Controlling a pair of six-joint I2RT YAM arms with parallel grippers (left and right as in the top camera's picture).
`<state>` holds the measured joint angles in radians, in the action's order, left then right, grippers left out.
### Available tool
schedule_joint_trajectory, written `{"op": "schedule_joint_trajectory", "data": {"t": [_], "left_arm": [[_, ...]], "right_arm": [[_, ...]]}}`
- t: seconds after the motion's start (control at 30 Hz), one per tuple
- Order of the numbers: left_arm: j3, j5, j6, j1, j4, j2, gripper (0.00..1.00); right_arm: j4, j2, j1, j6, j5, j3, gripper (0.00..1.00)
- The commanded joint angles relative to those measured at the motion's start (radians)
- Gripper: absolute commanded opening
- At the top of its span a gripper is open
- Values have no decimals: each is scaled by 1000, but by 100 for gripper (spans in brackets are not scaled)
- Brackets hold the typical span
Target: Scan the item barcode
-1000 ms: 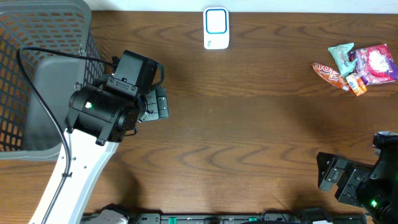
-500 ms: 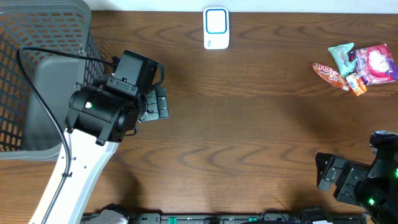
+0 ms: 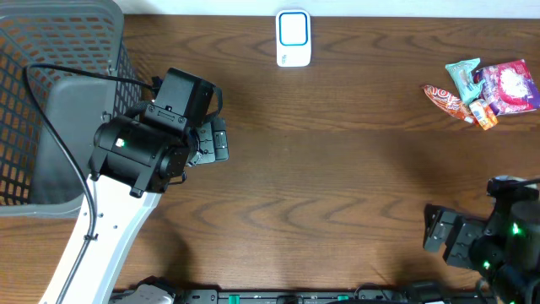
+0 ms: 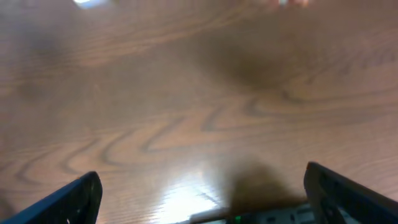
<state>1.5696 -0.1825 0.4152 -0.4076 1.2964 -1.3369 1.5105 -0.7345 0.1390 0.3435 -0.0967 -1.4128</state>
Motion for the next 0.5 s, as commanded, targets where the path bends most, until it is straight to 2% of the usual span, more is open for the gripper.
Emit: {"op": "schedule_joint_trajectory", "data": {"t": [0.0, 0.17, 0.47], "left_arm": [[5, -2, 2, 3, 2, 3, 98], [5, -2, 2, 3, 2, 3, 98], [5, -2, 2, 3, 2, 3, 98]], "right_arm": [[-94, 96, 6, -122, -7, 94, 99], [-264, 289, -2, -220, 6, 291, 99], [-534, 562, -8, -263, 10, 671, 99]]}}
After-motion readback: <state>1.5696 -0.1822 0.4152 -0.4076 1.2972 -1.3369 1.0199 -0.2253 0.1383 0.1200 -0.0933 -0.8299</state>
